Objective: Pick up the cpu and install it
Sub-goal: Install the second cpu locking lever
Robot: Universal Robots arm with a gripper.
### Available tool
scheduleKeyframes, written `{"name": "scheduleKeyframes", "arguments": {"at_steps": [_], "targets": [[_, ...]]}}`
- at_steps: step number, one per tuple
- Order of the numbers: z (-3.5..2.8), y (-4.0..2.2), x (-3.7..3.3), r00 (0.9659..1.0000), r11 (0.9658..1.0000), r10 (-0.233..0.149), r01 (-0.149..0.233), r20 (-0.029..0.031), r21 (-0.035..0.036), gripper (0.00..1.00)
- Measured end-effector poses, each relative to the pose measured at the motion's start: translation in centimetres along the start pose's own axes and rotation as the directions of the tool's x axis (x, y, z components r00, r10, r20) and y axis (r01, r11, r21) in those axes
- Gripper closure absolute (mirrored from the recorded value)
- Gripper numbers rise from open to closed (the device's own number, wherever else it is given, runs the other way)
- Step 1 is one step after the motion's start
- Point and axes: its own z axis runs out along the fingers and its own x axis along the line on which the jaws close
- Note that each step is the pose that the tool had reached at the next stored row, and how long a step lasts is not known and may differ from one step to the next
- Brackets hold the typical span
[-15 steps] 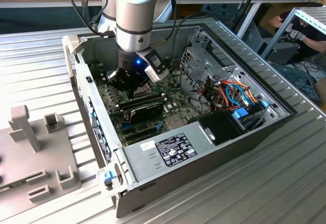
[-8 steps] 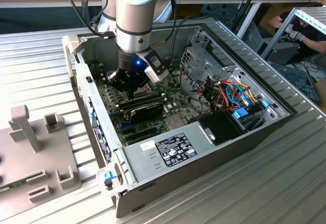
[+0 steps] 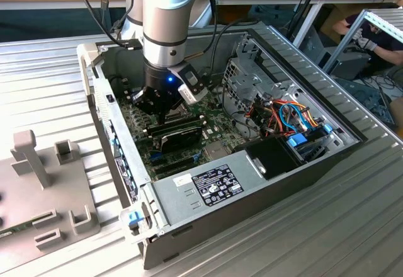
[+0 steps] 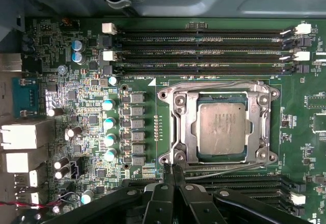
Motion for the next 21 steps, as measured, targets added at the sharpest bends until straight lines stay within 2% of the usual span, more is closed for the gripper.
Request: {"name": "scheduleKeyframes", "arguments": {"at_steps": [21], "targets": [[0.22, 0.32, 0.04, 1.0, 1.0, 0.0, 0.0, 0.0, 0.0, 0.89]]}}
